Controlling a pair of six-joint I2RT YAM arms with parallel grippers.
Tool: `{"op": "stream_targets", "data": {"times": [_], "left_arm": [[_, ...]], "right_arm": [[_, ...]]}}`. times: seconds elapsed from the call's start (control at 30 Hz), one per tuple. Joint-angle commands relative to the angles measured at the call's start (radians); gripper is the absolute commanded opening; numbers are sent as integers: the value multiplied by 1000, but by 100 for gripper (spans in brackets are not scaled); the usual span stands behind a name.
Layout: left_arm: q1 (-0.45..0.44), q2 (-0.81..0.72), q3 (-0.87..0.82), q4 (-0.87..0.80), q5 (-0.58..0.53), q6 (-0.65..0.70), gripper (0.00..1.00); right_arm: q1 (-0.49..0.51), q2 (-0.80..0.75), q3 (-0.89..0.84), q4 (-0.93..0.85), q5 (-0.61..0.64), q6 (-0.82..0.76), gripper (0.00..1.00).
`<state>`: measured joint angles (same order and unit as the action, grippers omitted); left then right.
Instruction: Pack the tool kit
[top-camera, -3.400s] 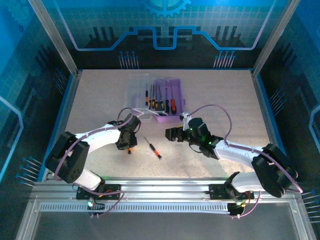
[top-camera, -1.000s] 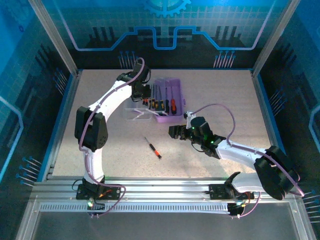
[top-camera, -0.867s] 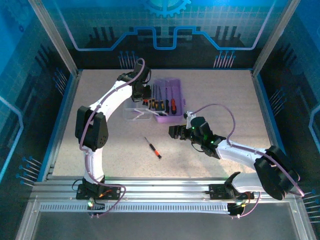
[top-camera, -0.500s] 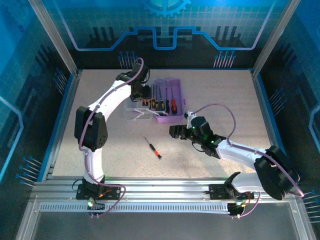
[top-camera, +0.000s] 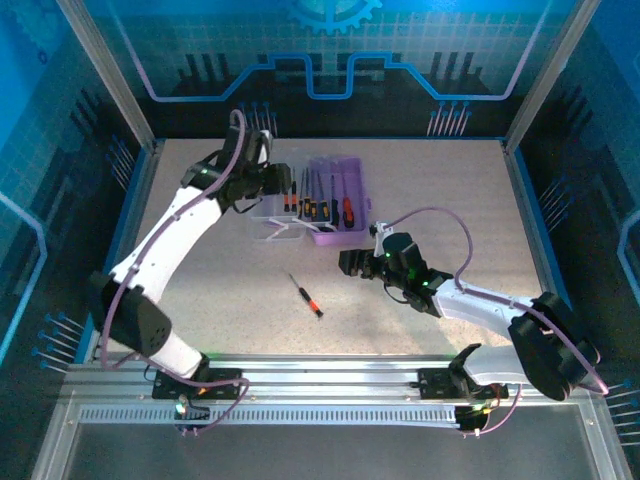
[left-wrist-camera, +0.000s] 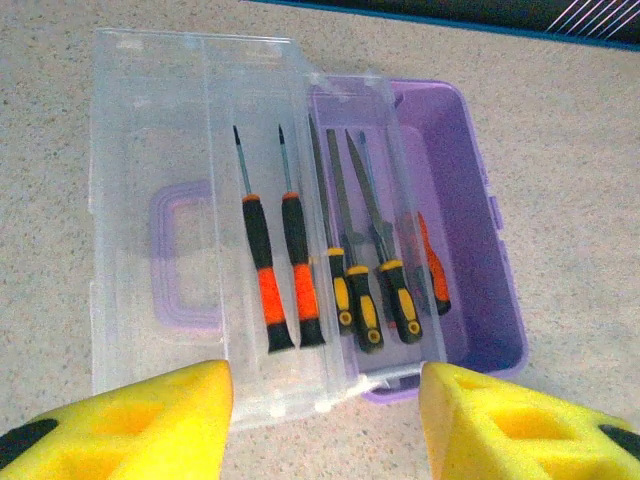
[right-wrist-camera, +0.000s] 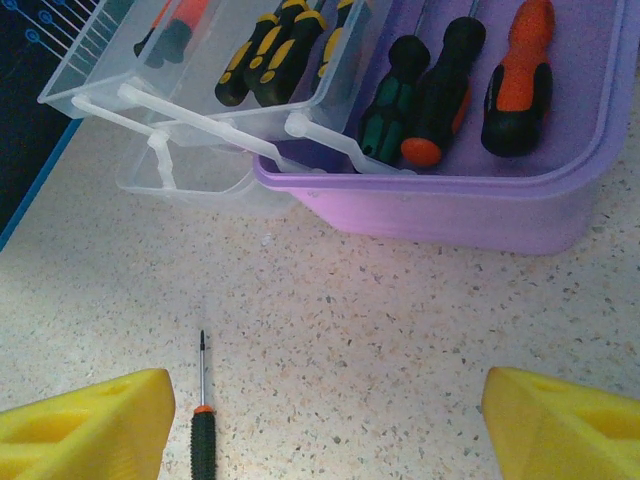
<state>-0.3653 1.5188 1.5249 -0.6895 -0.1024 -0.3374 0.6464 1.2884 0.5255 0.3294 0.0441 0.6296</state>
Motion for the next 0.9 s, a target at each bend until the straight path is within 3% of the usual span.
{"op": "stream_targets", "data": {"times": [0.0,0.43,0.87], "left_arm": [[-9,-89,-107,21,-25,-44,53],[-122,-337,-602,94,-39,-295,53],[-410,-207,-749,198,-195,-639,56]], "right_arm": [[-18,-23,-1,3,-7,19,81],[-22,13,2,19,-20,38,81],[-39,79,17,26,-64,74,77]]}}
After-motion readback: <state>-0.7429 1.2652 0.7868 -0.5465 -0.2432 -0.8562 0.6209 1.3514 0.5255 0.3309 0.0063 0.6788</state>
